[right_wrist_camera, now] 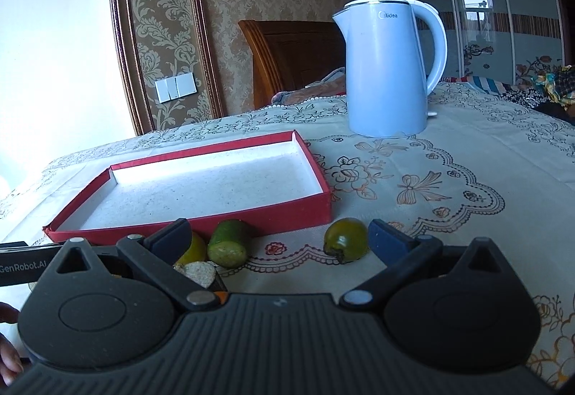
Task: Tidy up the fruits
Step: 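Move the right gripper toward the orange in front of the tray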
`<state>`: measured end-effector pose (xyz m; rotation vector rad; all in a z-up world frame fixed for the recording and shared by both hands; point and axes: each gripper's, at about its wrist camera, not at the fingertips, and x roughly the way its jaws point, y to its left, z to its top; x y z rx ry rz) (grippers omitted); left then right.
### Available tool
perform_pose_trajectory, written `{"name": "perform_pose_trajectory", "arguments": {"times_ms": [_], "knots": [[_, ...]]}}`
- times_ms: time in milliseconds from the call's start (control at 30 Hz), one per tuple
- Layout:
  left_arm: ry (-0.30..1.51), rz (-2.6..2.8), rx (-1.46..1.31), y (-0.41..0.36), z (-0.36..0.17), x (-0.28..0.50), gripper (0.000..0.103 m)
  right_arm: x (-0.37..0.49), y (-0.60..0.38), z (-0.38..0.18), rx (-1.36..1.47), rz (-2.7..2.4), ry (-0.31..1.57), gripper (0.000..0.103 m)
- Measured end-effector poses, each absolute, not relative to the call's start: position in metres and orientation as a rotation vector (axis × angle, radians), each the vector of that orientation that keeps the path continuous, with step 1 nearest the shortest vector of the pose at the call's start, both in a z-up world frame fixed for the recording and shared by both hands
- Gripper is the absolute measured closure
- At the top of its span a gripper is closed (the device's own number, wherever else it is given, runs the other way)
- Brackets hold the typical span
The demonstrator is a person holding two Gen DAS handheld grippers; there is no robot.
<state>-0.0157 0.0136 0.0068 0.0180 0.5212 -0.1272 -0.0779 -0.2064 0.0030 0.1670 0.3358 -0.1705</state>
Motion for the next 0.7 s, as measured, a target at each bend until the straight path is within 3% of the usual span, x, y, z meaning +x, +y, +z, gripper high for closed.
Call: {"name": "perform_pose_trajectory", "arguments": {"times_ms": [233, 700], "knots": [[0.558, -0.079, -0.032, 0.020, 0.005, -0.013, 0.000, -0.092, -0.194, 0.004, 0.064, -0.145, 0.332, 0.000], [0.547, -0.087, 0.056, 0.010, 0.002, -0.015, 0.000, -0.082, -0.210, -0.003, 0.150, -0.164, 0.399, 0.000]]}}
